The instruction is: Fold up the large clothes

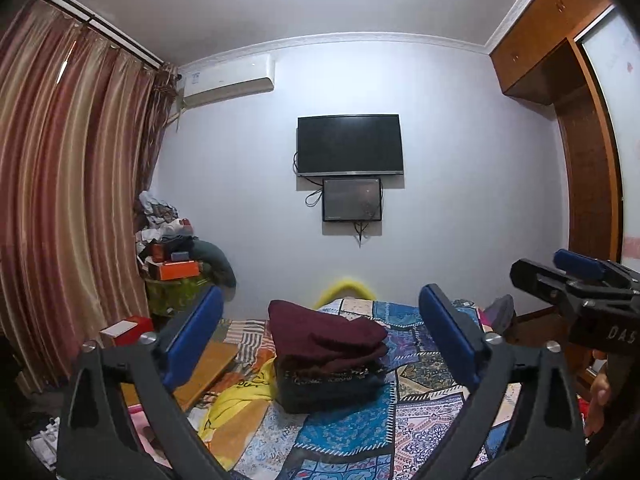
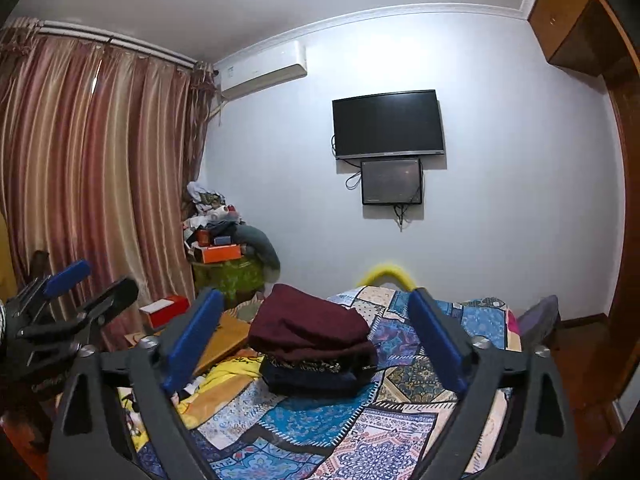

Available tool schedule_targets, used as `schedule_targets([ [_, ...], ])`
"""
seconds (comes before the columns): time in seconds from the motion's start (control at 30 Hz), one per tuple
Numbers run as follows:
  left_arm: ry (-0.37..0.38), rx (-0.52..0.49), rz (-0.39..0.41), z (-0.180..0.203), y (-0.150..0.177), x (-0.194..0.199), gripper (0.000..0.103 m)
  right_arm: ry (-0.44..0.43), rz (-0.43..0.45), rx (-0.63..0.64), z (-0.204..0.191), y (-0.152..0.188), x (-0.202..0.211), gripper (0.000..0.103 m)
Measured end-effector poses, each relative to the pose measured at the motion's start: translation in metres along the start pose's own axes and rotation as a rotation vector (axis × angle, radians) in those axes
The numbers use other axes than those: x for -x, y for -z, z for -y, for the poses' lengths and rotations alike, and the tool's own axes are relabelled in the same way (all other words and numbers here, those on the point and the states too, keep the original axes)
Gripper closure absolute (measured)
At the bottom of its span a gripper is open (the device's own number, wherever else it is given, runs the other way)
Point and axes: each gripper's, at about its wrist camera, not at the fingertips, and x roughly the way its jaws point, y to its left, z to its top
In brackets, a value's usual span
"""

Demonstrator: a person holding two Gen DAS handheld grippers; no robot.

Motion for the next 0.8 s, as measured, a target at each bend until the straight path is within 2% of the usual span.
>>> schedule_targets([
  [0.07, 0.001, 0.007, -0.011, -0.002, 0.003, 0.001, 0.002, 0.006, -0.001, -0.016, 0.003, -0.003, -0.002, 0.0],
  [0.8, 0.008, 0.021, -0.043, -0.002, 0.015, -0.005, 0.001, 0.019, -0.054, -0.003, 0.002, 0.017, 0.003, 0.0],
])
